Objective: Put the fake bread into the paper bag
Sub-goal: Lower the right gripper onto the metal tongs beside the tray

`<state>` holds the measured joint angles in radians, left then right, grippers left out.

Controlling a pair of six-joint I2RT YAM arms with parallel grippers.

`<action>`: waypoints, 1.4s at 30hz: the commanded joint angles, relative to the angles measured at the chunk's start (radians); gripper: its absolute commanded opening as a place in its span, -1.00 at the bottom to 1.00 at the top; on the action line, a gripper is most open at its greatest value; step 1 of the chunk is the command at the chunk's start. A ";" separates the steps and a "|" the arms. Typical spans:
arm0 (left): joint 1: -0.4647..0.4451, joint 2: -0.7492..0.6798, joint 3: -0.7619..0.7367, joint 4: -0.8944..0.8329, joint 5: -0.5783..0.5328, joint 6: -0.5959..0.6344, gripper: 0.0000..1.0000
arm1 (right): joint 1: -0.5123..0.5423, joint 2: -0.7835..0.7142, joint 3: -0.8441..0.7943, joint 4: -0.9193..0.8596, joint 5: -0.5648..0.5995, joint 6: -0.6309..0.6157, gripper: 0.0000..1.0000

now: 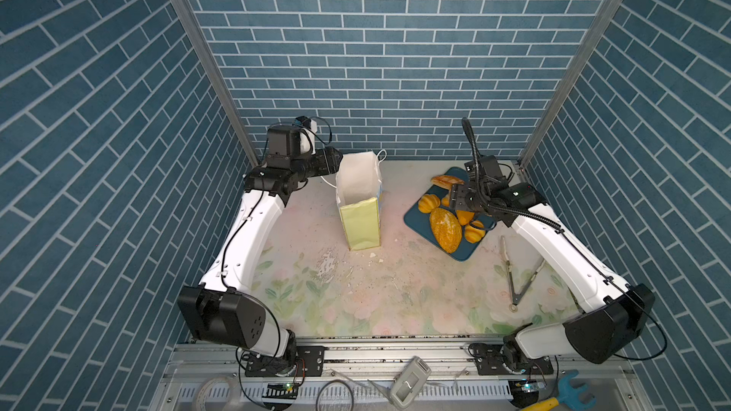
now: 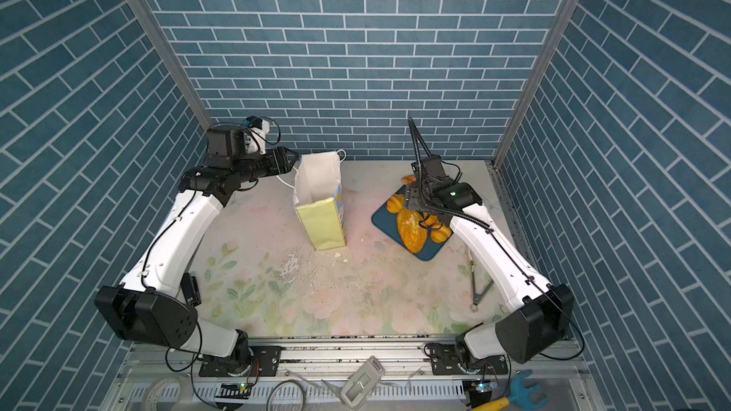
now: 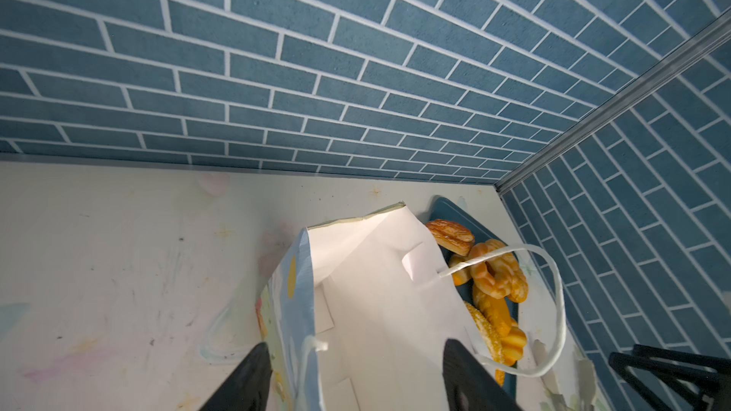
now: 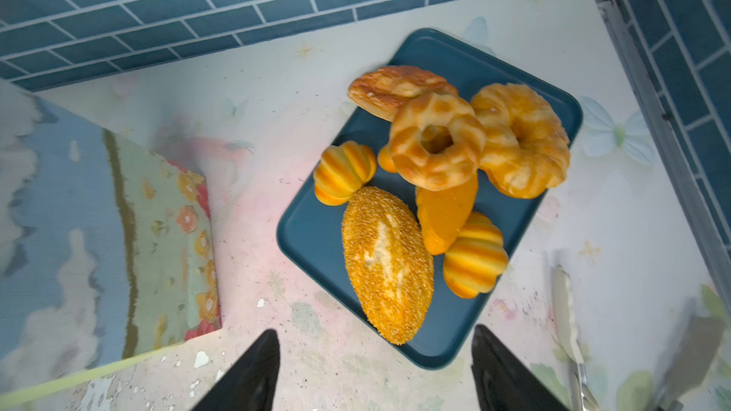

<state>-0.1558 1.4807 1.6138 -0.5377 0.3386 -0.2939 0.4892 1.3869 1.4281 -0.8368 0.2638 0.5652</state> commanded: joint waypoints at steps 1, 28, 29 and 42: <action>0.020 -0.049 0.001 -0.071 -0.031 0.117 0.45 | -0.048 -0.106 -0.080 -0.140 0.064 0.142 0.54; 0.048 -0.194 -0.098 -0.132 -0.077 0.177 0.61 | -0.551 -0.233 -0.715 -0.007 -0.221 0.103 0.71; 0.048 -0.194 -0.099 -0.132 -0.078 0.176 0.61 | -0.563 -0.224 -0.718 0.008 -0.226 0.085 0.71; 0.048 -0.174 -0.079 -0.128 -0.081 0.189 0.62 | -0.643 -0.023 -0.705 0.105 -0.157 -0.069 0.72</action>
<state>-0.1123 1.3052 1.5242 -0.6556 0.2676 -0.1226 -0.1444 1.3487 0.7235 -0.7601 0.0795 0.5369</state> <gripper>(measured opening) 0.809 0.860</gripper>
